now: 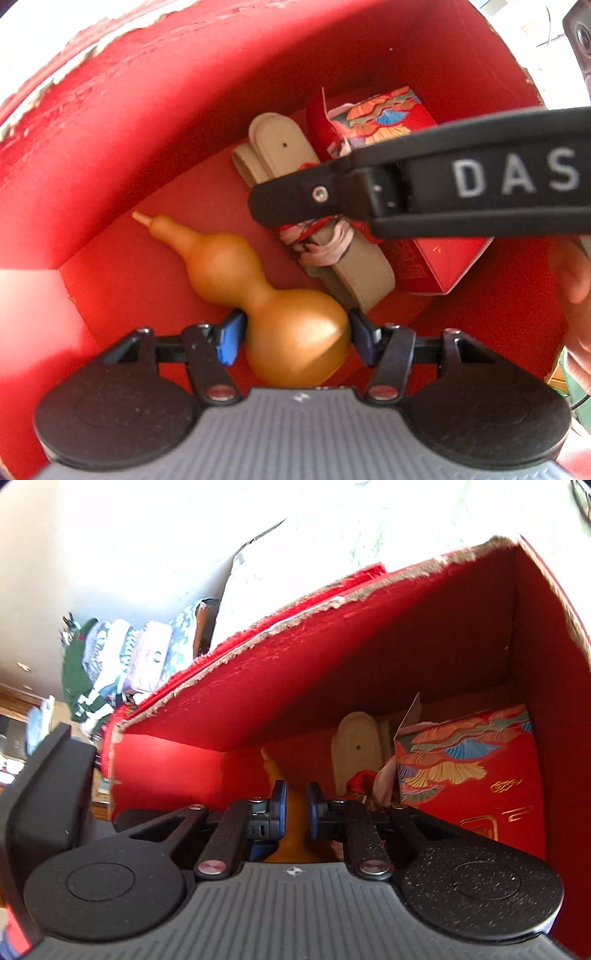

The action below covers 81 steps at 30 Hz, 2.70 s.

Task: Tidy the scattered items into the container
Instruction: 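Lower the gourd into the red box and open the left gripper, then withdraw the left tool from the red box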

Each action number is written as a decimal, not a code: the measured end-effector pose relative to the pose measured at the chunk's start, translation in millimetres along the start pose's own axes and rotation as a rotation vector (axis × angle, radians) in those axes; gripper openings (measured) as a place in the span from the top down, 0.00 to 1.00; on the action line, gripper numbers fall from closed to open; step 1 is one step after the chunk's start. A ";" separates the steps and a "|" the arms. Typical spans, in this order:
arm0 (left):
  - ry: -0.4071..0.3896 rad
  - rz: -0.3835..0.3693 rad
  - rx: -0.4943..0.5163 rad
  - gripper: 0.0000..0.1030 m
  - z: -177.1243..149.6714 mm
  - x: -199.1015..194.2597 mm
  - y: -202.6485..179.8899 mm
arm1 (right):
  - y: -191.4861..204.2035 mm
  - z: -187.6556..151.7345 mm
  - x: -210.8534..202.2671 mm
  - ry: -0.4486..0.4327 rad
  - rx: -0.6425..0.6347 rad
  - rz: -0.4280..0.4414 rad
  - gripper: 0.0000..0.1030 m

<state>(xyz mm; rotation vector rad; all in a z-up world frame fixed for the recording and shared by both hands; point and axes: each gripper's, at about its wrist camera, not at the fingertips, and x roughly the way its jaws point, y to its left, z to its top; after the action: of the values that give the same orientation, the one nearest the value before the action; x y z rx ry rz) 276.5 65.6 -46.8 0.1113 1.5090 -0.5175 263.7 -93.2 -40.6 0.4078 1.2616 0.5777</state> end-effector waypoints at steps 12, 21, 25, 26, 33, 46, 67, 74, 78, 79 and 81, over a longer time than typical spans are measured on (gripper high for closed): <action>-0.063 0.061 0.036 0.34 -9.8 -8.1 -10.8 | -0.3 -5.2 -2.5 -0.013 -0.023 -0.067 0.86; -0.137 0.148 0.076 0.25 -20.6 -19.2 -24.7 | 15.5 -4.6 7.1 -0.016 -0.007 -0.114 0.83; -0.151 0.171 0.084 0.23 -24.5 -22.0 -28.0 | 19.5 -5.7 12.8 -0.020 0.014 -0.123 0.82; -0.157 0.177 0.088 0.22 -25.9 -23.0 -29.1 | 19.0 -6.1 12.3 -0.021 0.017 -0.122 0.82; -0.182 0.217 0.120 0.19 -34.3 -27.8 -37.2 | 20.4 -9.1 12.7 -0.027 0.011 -0.122 0.83; -0.247 0.257 0.136 0.10 -35.7 -48.2 -40.2 | 18.1 -3.9 7.4 -0.063 0.031 -0.102 0.81; -0.422 0.485 -0.044 0.08 -72.6 -104.1 -57.9 | 46.1 -44.5 -40.8 -0.238 -0.029 -0.156 0.77; -0.457 0.553 -0.067 0.06 -89.7 -103.7 -39.8 | 59.0 -73.1 -52.7 -0.308 -0.075 -0.195 0.75; -0.456 0.566 -0.101 0.06 -83.2 -81.8 -31.9 | 59.7 -82.5 -56.7 -0.337 -0.093 -0.208 0.72; -0.455 0.568 -0.114 0.06 -85.4 -83.6 -31.2 | 58.4 -83.4 -57.7 -0.339 -0.091 -0.202 0.72; -0.454 0.575 -0.146 0.06 -89.3 -85.1 -29.7 | 55.7 -86.3 -61.4 -0.345 -0.089 -0.191 0.72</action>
<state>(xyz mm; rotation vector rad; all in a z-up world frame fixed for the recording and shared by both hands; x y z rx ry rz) 184.7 95.2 35.7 0.2835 0.9999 0.0350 158.5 -88.9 16.3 0.2930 0.9276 0.3797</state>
